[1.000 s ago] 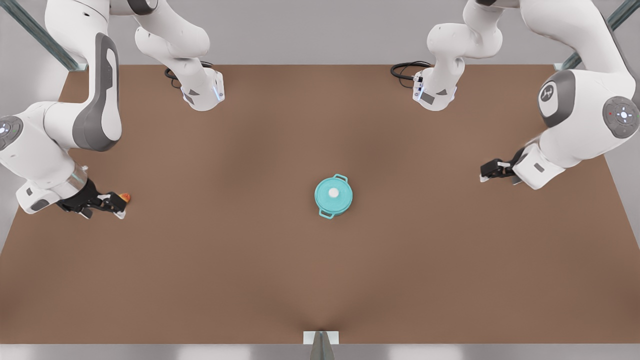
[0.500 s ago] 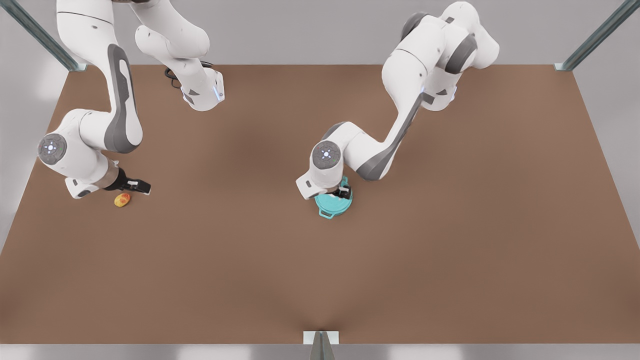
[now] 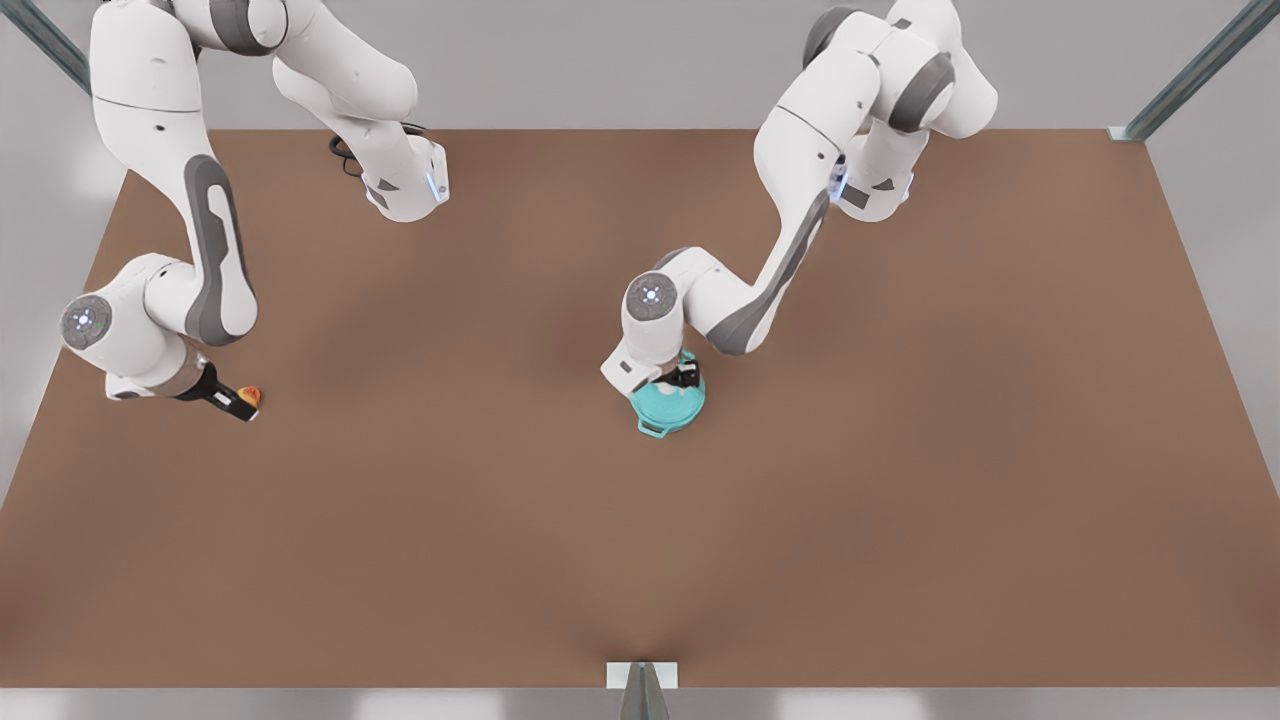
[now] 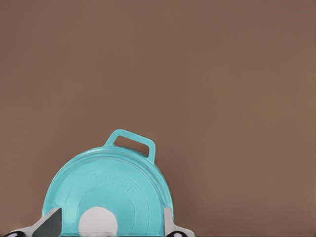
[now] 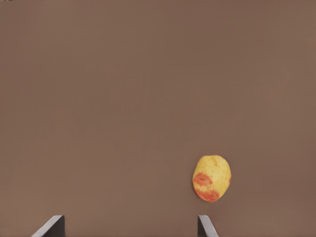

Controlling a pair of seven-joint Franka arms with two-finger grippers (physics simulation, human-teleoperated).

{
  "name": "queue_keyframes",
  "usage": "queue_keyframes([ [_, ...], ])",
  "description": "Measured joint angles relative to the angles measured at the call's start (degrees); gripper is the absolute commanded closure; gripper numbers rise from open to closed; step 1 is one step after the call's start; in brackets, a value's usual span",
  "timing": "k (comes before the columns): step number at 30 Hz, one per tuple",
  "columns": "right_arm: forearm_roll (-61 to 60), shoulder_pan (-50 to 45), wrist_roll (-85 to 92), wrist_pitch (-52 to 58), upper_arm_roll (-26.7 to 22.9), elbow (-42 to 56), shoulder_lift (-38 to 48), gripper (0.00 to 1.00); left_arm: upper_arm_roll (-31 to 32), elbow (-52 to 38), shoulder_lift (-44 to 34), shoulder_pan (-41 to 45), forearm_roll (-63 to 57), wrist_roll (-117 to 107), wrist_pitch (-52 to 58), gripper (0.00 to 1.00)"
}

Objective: Open the pot lid and put the potato into the pot

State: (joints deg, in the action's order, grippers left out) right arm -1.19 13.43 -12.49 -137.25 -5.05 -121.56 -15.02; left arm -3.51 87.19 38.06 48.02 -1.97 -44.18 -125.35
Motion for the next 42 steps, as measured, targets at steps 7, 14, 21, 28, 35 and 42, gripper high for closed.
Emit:
queue_keyframes([
  [7, 0.69, 1.96, -2.66, -6.48, -1.25, -3.97, -1.44, 0.0, -0.07, 2.8, 1.44, 0.68, -0.58, -5.0, -4.73, 0.0],
  [14, 1.29, 3.41, -4.32, -11.16, -1.27, -5.68, -4.31, 0.0, -0.15, 4.75, 1.66, -0.08, -2.49, -8.18, -8.81, 0.0],
  [21, 3.31, 3.44, -5.44, -13.65, -2.66, -5.73, -8.03, 0.0, -0.09, 6.1, 0.08, 1.06, -2.81, -10.65, -9.71, 0.0],
  [28, 5.44, 4.08, -6.22, -15.16, -3.38, -5.81, -9.68, 0.0, -0.09, 7.24, 0.09, 1.53, -2.95, -12.58, -9.98, 0.46],
  [35, 5.86, 3.46, -6.91, -16.68, -3.27, -5.66, -11.3, 0.0, -2.24, 1.79, -0.53, 0.15, -3.23, -13.41, -6.46, 0.57],
  [42, 5.96, 3.44, -7.38, -17.86, -3.21, -5.76, -11.65, 0.0, -3.08, -2.89, 5.03, -18.35, -2.39, -6.64, -3.18, 0.54],
])
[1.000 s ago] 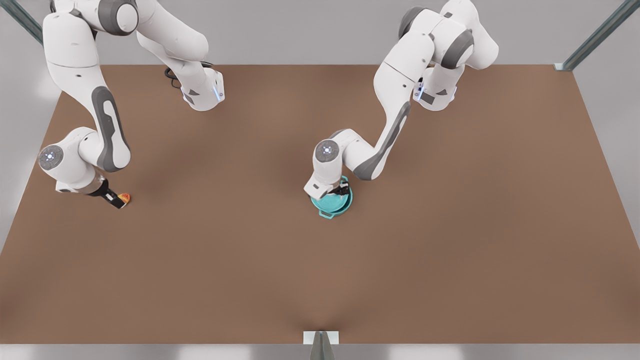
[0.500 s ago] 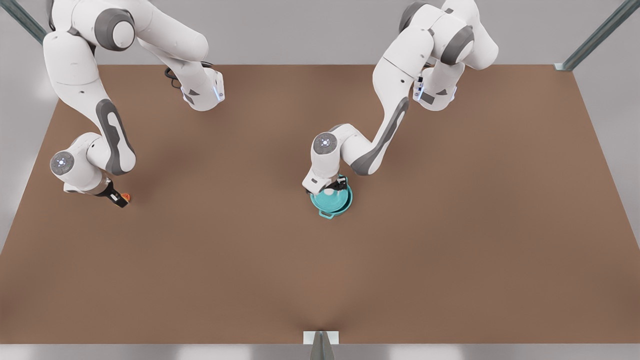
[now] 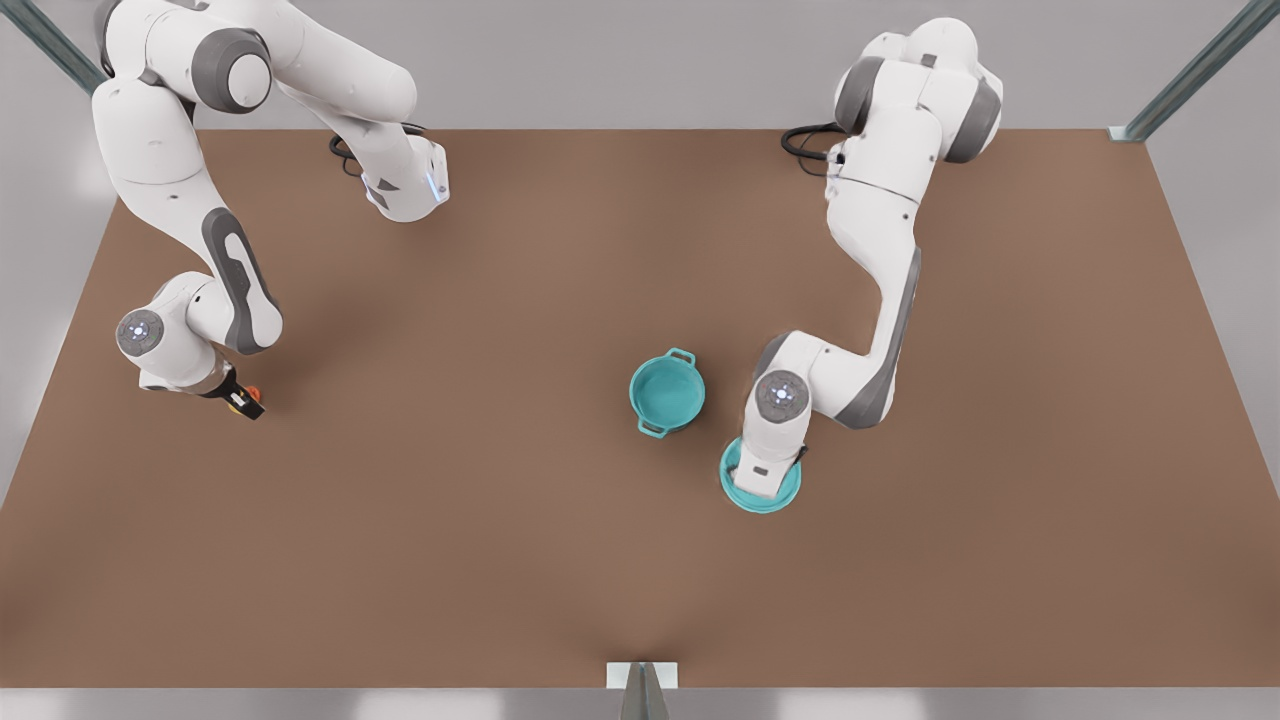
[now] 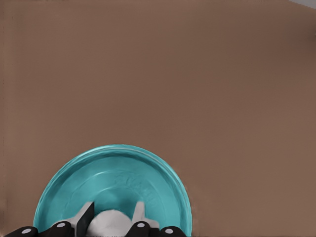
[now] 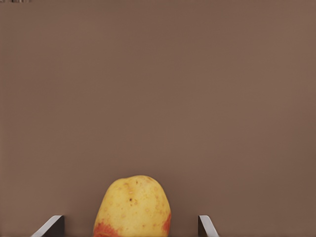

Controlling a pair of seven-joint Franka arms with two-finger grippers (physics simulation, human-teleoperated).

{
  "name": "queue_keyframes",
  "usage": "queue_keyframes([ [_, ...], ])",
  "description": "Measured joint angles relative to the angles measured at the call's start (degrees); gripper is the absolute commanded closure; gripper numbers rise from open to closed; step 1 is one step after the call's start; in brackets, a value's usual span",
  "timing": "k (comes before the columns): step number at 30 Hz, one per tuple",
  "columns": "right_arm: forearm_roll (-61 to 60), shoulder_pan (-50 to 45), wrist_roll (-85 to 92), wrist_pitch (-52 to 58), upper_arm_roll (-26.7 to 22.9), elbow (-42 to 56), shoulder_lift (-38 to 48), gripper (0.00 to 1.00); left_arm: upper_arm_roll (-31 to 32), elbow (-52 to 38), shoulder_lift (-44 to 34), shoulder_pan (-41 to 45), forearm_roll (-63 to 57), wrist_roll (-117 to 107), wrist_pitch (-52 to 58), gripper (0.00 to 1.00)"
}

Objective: Open the pot lid and put the potato into the pot

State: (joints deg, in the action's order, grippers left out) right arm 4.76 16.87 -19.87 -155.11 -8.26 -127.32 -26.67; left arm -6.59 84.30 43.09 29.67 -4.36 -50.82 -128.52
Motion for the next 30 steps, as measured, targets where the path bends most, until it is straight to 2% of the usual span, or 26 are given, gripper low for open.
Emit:
queue_keyframes([
  [1, 0.01, 0.0, -0.05, -0.09, 0.0, -0.03, 0.0, 0.0, 0.12, -0.08, 0.98, -0.92, 0.64, 1.61, 0.2, 0.39],
  [2, 0.03, 0.0, -0.1, -0.16, 0.0, -0.04, -0.11, 0.0, 0.16, -0.32, 1.33, -1.38, 1.28, 3.24, 0.33, 0.0],
  [6, -0.01, 0.07, -0.28, -0.83, 0.0, -0.05, -0.83, 0.0, -0.93, -3.31, -0.75, -4.07, 4.28, 9.05, 0.82, 0.0],
  [8, -0.02, 0.09, -0.35, -1.12, 0.0, -0.05, -0.97, 0.14, -1.13, -5.6, -5.11, -10.84, 8.02, 12.71, 4.36, 0.0],
  [9, -0.03, 0.09, -0.38, -1.22, 0.0, -0.05, -0.98, 0.17, -1.57, -7.78, -7.2, -14.47, 10.29, 15.05, 7.21, 0.0],
  [10, -0.03, 0.09, -0.41, -1.3, 0.0, -0.11, -0.97, 0.19, -1.9, -8.18, -10.77, -16.31, 11.82, 17.31, 10.13, 0.0],
  [12, -0.06, 0.07, -0.46, -1.43, 0.0, -0.19, -0.97, 0.22, -3.79, -1.36, -21.58, -17.69, 13.72, 21.57, 15.11, 0.0],
  [14, -0.09, 0.05, -0.51, -1.52, 0.0, -0.31, -0.92, 0.24, -5.29, -0.02, -25.59, -18.57, 13.14, 25.5, 18.66, 0.0],
  [22, -0.07, 0.08, -0.43, -1.5, 0.01, -0.32, -0.71, 0.35, -5.73, -3.33, -23.93, -18.45, 12.39, 37.43, 25.17, 0.0],
  [30, -0.02, 0.09, -0.42, -1.3, 0.0, -0.36, 0.1, 0.36, -5.94, -3.41, -24.37, -20.95, 13.4, 44.92, 27.09, 0.0],
])
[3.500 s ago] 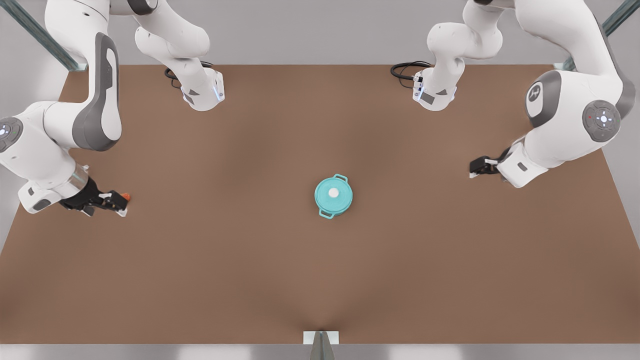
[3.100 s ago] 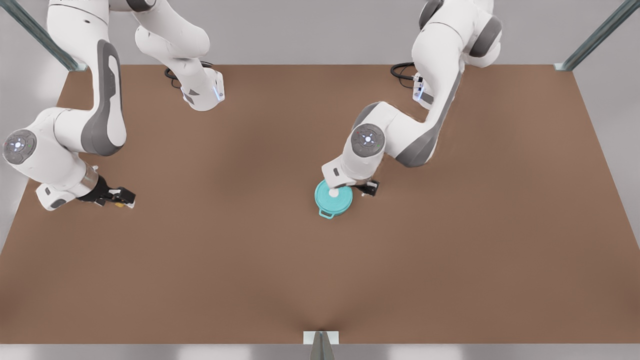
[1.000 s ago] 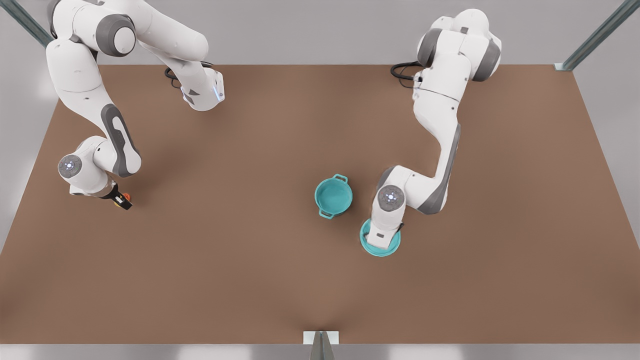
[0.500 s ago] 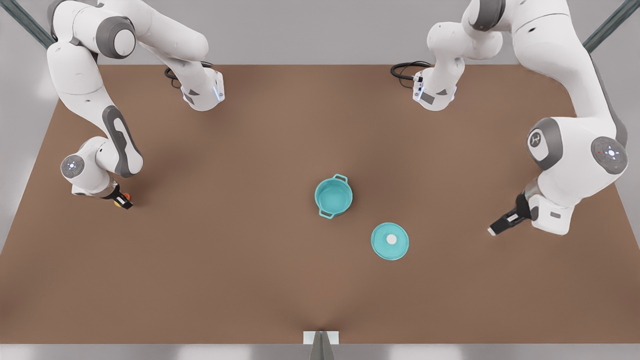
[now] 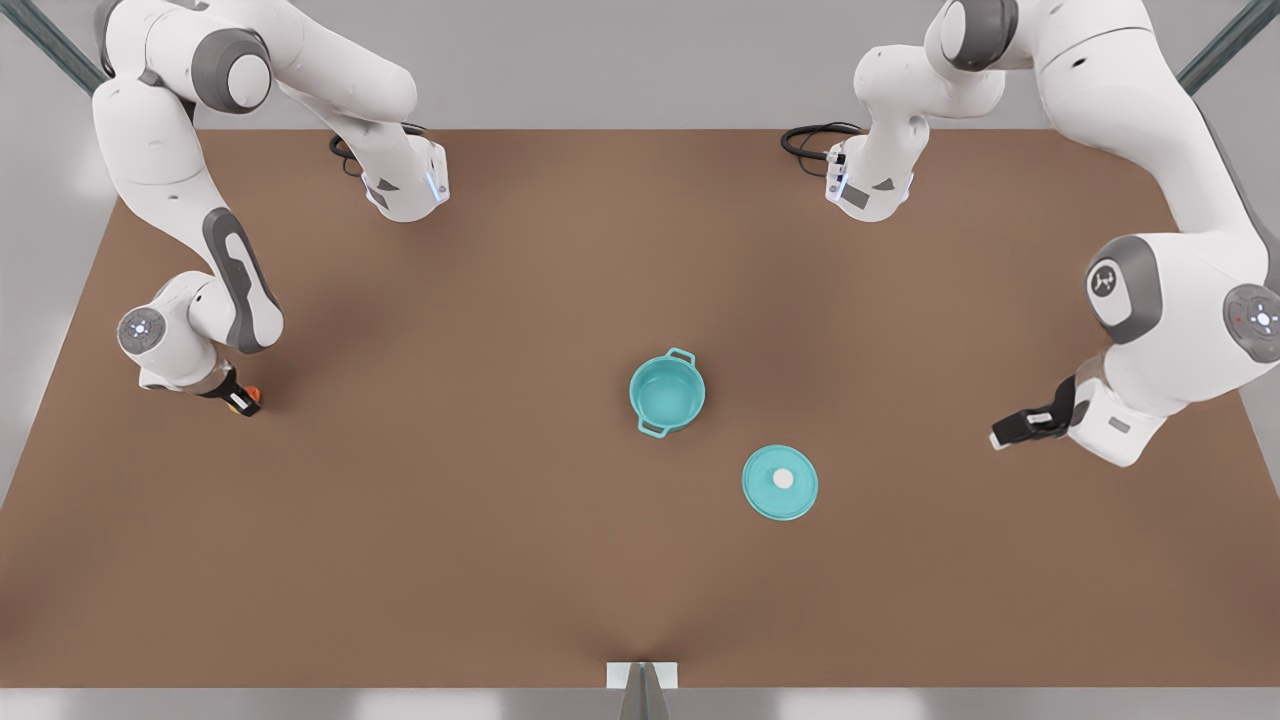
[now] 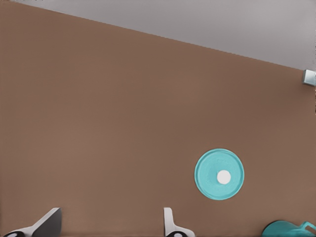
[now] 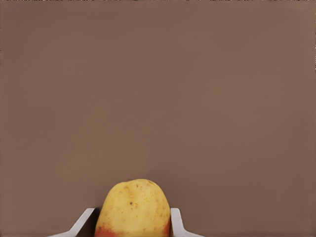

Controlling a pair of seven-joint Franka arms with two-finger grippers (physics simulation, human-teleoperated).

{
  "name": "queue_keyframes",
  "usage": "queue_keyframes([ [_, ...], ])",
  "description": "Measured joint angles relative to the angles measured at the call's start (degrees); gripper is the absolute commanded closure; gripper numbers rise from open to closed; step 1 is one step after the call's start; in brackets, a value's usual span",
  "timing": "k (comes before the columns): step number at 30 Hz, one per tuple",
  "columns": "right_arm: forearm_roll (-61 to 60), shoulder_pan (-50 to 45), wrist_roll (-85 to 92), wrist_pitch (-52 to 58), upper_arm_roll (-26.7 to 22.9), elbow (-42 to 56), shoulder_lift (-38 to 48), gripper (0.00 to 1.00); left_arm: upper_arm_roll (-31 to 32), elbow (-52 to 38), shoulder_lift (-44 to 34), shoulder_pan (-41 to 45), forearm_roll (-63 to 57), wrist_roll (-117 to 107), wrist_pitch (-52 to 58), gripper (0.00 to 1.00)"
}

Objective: Open the pot lid and put the potato into the pot

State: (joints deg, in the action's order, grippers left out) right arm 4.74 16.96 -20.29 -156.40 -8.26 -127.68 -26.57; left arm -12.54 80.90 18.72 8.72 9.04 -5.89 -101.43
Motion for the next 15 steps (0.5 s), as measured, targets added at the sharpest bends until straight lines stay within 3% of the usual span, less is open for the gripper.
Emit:
queue_keyframes([
  [15, -0.07, 0.01, -0.09, 1.42, 0.06, 0.01, 2.22, 0.4, 0.14, -0.01, 0.1, 0.09, -0.07, 7.53, 1.85, 0.0],
])
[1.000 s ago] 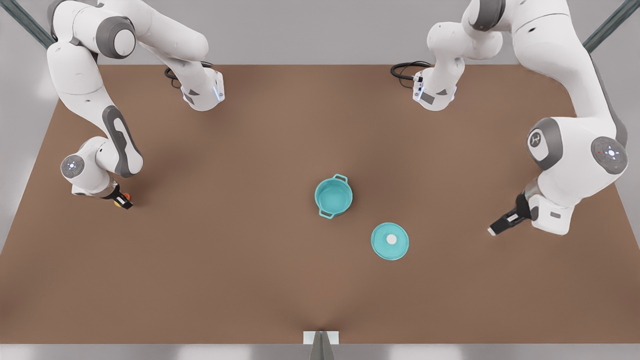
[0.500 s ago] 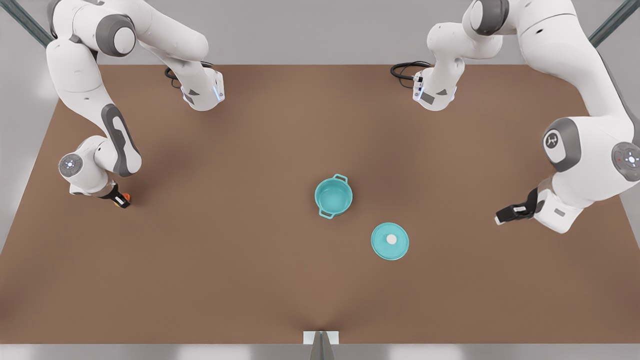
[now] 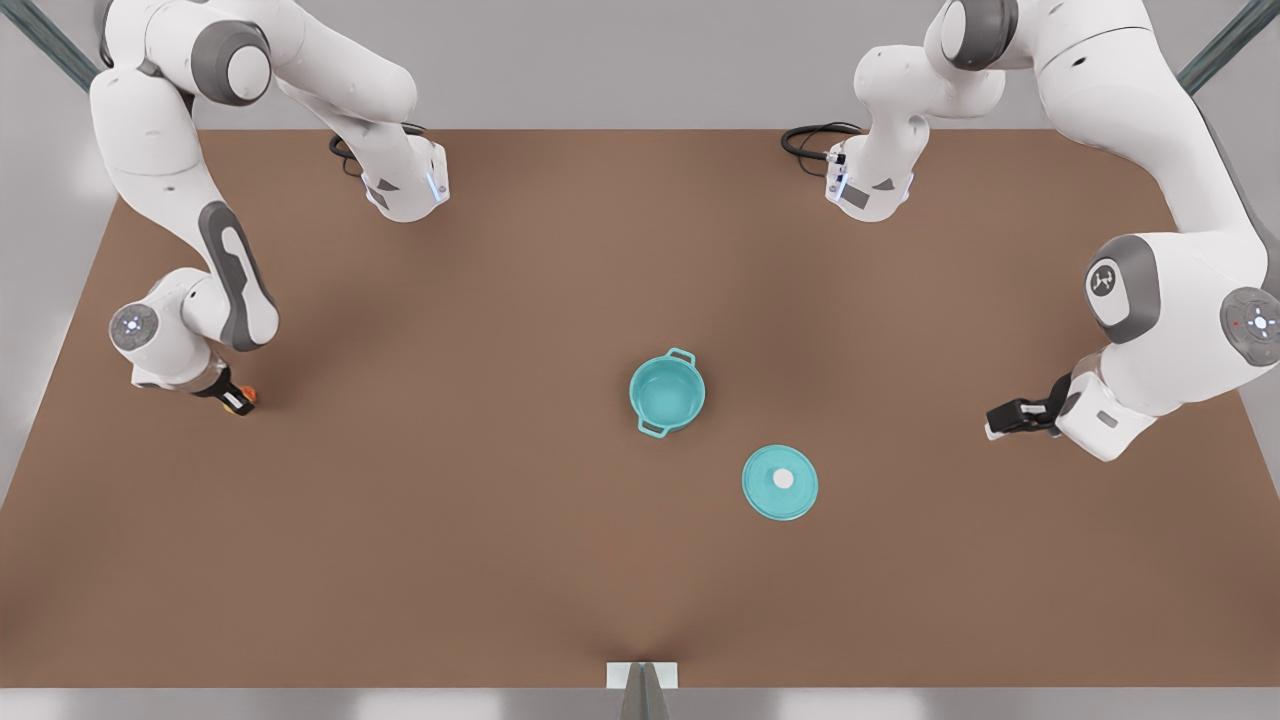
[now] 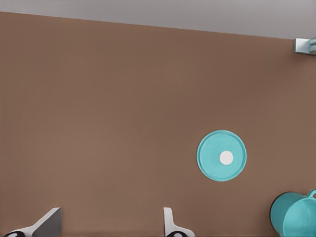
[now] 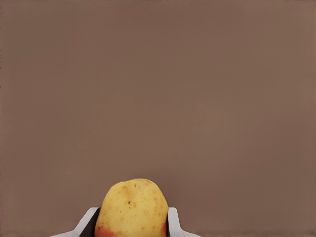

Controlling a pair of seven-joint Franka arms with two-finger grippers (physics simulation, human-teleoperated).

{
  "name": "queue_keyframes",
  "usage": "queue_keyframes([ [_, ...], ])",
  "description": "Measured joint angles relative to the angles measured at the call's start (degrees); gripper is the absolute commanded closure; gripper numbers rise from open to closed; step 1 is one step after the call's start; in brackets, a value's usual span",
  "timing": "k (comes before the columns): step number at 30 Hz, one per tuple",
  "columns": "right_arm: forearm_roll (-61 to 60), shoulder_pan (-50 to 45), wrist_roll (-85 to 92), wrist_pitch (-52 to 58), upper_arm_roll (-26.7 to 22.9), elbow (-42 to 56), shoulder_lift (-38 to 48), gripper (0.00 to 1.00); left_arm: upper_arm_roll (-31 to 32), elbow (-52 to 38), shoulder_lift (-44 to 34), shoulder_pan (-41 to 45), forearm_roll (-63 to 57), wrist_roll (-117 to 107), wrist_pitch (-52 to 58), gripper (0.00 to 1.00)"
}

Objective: Open the pot lid and put the potato into the pot

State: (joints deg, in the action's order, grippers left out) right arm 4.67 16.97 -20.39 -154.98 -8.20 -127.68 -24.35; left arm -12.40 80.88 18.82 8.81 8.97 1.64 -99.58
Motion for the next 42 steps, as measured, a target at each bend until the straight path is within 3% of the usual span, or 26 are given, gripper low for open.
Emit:
queue_keyframes([
  [8, -0.51, -0.89, -0.58, 5.81, 4.1, 0.35, 7.56, 0.42, 0.34, 1.3, -0.88, 0.34, -0.27, 2.19, 0.31, 0.0],
  [12, -0.75, -0.95, -2.2, 8.95, 10.23, 0.57, 10.34, 0.42, 1.23, 2.99, -1.33, 5.95, -2.65, 2.97, 1.0, 0.0],
  [23, -3.86, -3.16, -12.77, 17.83, 29.39, 6.44, 13.08, 0.42, 0.99, 3.08, -1.35, 5.86, -3.94, 4.38, 1.63, 0.0],
  [29, -3.93, -15.85, -22.59, 26.4, 29.58, 21.02, 6.96, 0.42, 0.9, 3.08, -1.44, 5.78, -4.0, 4.85, 1.72, 0.0],
  [36, -3.86, -36.11, -35.44, 34.65, 19.88, 36.52, -2.82, 0.42, 0.9, 3.13, -1.44, 5.78, -4.01, 5.24, 1.8, 0.0],
  [42, -4.04, -46.36, -46.22, 39.09, 17.48, 46.86, -10.35, 0.42, 0.9, 3.17, -1.44, 5.7, -4.01, 5.47, 1.82, 0.0],
])
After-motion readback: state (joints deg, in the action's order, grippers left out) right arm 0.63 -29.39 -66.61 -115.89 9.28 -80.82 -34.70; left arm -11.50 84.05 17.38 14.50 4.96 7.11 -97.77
